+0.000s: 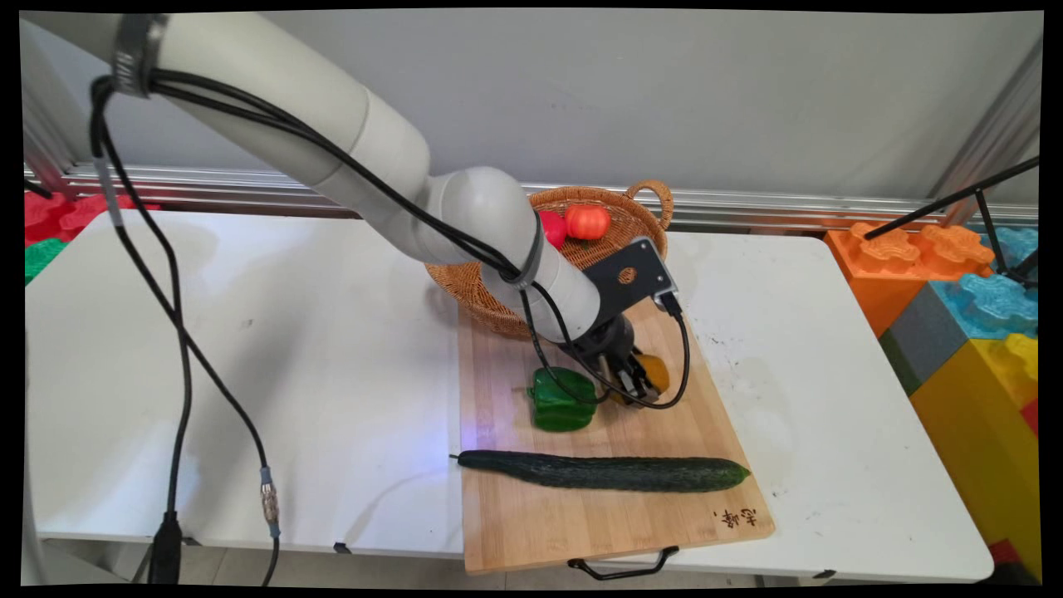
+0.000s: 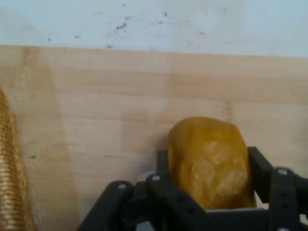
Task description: Place the picked object in the vegetable basket
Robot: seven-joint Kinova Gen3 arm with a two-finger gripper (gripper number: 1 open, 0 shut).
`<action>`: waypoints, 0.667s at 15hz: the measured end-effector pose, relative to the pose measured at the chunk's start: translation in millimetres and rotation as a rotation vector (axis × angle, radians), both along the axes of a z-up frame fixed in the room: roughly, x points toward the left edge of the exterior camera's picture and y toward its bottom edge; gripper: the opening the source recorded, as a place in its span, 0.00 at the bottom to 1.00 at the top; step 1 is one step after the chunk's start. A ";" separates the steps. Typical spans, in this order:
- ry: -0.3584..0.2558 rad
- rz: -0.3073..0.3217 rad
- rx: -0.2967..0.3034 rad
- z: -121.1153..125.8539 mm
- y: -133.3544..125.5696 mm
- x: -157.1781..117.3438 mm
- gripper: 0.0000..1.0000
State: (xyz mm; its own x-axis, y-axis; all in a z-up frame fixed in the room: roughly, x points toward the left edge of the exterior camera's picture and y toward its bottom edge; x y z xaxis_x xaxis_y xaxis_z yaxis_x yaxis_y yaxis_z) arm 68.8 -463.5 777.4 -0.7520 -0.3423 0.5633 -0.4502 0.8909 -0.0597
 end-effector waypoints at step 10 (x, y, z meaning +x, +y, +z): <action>0.080 0.049 -0.109 100.2 -47.7 47.4 0.00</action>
State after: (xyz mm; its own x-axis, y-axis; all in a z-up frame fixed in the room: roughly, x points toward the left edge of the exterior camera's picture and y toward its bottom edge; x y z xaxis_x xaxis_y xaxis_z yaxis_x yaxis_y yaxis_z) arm 116.2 -511.2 877.6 -0.6874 -0.3105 0.6566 -0.4998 0.8581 -0.1175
